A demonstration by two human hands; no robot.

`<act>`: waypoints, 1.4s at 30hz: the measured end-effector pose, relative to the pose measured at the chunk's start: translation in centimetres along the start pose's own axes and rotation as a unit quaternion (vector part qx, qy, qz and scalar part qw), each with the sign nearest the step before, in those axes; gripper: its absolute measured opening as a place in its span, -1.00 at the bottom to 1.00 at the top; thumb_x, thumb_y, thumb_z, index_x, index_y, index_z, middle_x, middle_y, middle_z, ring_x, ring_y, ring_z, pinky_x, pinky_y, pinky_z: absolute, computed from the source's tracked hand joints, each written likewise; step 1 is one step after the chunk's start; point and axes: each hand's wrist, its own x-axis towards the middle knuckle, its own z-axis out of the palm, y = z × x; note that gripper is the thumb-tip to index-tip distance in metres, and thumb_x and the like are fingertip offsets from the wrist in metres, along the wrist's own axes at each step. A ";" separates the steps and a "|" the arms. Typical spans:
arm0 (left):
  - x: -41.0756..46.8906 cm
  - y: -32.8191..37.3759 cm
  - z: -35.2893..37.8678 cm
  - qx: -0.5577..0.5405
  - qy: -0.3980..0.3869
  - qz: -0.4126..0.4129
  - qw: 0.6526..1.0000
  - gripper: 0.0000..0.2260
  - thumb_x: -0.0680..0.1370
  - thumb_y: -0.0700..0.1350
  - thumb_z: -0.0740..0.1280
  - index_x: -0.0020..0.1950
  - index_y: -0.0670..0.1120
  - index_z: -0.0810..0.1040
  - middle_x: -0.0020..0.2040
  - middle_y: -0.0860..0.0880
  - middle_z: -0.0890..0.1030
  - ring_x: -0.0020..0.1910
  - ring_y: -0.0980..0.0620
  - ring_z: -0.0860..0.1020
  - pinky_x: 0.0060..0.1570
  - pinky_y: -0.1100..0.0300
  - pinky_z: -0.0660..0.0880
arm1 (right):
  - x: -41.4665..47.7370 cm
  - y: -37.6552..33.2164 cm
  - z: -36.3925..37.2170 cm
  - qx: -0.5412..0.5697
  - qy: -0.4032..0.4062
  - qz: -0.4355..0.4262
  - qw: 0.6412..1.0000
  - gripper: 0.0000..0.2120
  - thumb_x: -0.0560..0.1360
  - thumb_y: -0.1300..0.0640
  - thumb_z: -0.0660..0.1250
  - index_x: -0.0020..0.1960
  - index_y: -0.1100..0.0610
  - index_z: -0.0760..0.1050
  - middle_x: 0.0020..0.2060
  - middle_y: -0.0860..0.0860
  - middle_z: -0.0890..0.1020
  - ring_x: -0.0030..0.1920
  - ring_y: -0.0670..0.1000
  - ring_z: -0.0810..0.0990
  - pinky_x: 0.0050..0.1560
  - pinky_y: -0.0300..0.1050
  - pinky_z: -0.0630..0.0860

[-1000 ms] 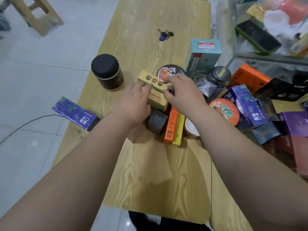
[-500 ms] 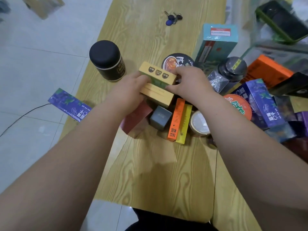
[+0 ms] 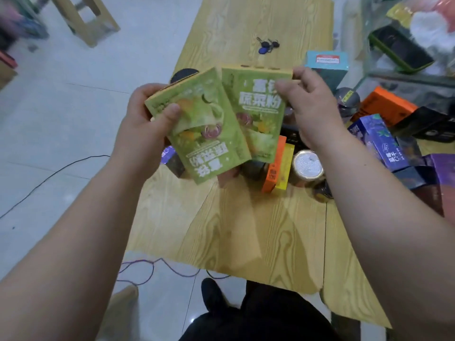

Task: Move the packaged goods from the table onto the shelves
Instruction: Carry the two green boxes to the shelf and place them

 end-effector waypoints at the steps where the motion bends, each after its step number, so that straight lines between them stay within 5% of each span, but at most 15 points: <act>1: -0.9 -0.4 -0.5 -0.027 0.021 -0.022 0.999 -0.66 0.48 0.02 0.47 0.20 0.04 0.48 0.15 -0.06 0.63 0.10 -0.15 0.65 -0.11 -0.07 0.62 | -1.0 0.1 0.6 0.003 -0.008 0.012 1.000 -0.74 0.43 -0.06 0.42 0.06 0.04 0.56 -0.03 0.05 0.71 -0.02 0.07 0.68 0.11 0.20 0.60; 6: -5.8 -3.3 -3.5 -0.113 0.099 -0.096 0.984 -0.68 0.59 -0.14 0.40 0.31 -0.17 0.46 0.21 -0.17 0.65 0.09 -0.12 0.68 0.01 -0.09 0.64 | -6.7 2.0 4.1 0.046 -0.044 0.071 0.995 -0.77 0.57 -0.04 0.34 0.07 0.12 0.51 -0.14 0.01 0.66 -0.14 0.00 0.63 -0.06 0.01 0.53; 10: -9.7 -4.7 -6.7 -0.180 0.164 -0.128 0.961 -0.77 0.66 -0.15 0.31 0.30 -0.15 0.47 0.16 -0.15 0.67 0.01 -0.08 0.70 -0.09 -0.04 0.66 | -10.3 2.8 6.4 0.071 -0.027 0.112 0.991 -0.54 0.51 -0.16 0.34 0.20 0.19 0.56 0.09 0.16 0.70 0.10 0.17 0.69 0.20 0.21 0.56; 14: -13.7 -5.5 -9.6 -0.396 0.282 -0.140 0.863 -0.76 0.65 -0.18 0.30 0.28 -0.23 0.54 0.18 -0.21 0.67 0.15 -0.18 0.67 0.07 -0.14 0.61 | -12.4 2.8 8.9 0.174 -0.016 0.174 0.969 -0.60 0.66 -0.05 0.20 0.31 0.20 0.55 0.14 0.16 0.69 0.15 0.18 0.68 0.21 0.18 0.58; 19: -19.4 -6.4 -9.4 -0.504 0.359 -0.135 0.774 -0.83 0.60 -0.32 0.27 0.16 -0.25 0.56 0.17 -0.20 0.68 0.13 -0.15 0.66 0.05 -0.05 0.62 | -14.5 1.8 13.2 0.260 -0.065 0.251 0.930 -0.67 0.68 -0.05 0.17 0.18 0.13 0.61 0.04 0.13 0.72 0.03 0.16 0.71 -0.07 0.00 0.64; 25: -24.5 -6.4 -3.8 -0.453 0.400 -0.141 0.784 -0.63 0.58 -0.36 0.27 0.33 -0.07 0.42 0.14 -0.15 0.61 -0.05 -0.13 0.66 -0.18 -0.05 0.64 | -17.4 2.1 16.4 0.264 -0.136 0.308 0.904 -0.61 0.67 -0.02 0.19 0.36 0.21 0.47 0.13 0.23 0.68 0.12 0.25 0.68 0.04 0.18 0.64; 28: -27.9 -7.0 -2.2 -0.455 0.418 -0.116 0.778 -0.60 0.58 -0.36 0.27 0.38 -0.07 0.41 0.15 -0.16 0.63 -0.06 -0.13 0.68 -0.15 -0.07 0.63 | -18.4 2.6 15.9 0.246 -0.193 0.340 0.887 -0.63 0.70 -0.02 0.15 0.23 0.24 0.56 0.05 0.21 0.71 0.06 0.22 0.70 0.02 0.11 0.63; 34: -34.8 -9.2 0.6 -0.474 0.489 -0.088 0.727 -0.36 0.40 -0.29 0.44 0.48 -0.21 0.40 0.36 -0.26 0.55 0.22 -0.20 0.60 -0.05 -0.04 0.62 | -21.7 4.3 15.8 0.231 -0.320 0.417 0.819 -0.50 0.68 -0.13 0.08 0.29 0.22 0.55 0.17 0.22 0.67 0.12 0.21 0.68 0.08 0.08 0.60; 38: -39.6 -9.4 4.3 -0.407 0.506 -0.066 0.758 -0.42 0.38 -0.41 0.41 0.40 -0.19 0.47 0.22 -0.20 0.65 0.18 -0.18 0.64 0.00 0.00 0.63 | -26.4 4.5 16.7 0.202 -0.390 0.435 0.786 -0.44 0.67 -0.18 0.05 0.36 0.21 0.51 0.22 0.23 0.64 0.21 0.24 0.64 0.22 0.15 0.55; 42: -44.3 -9.0 7.1 -0.305 0.506 -0.015 0.807 -0.42 0.45 -0.48 0.43 0.39 -0.07 0.50 0.31 -0.22 0.59 0.31 -0.24 0.56 0.22 -0.21 0.54 | -31.1 4.5 17.4 0.164 -0.459 0.425 0.763 -0.42 0.65 -0.18 0.09 0.44 0.24 0.44 0.30 0.29 0.57 0.29 0.31 0.57 0.35 0.31 0.45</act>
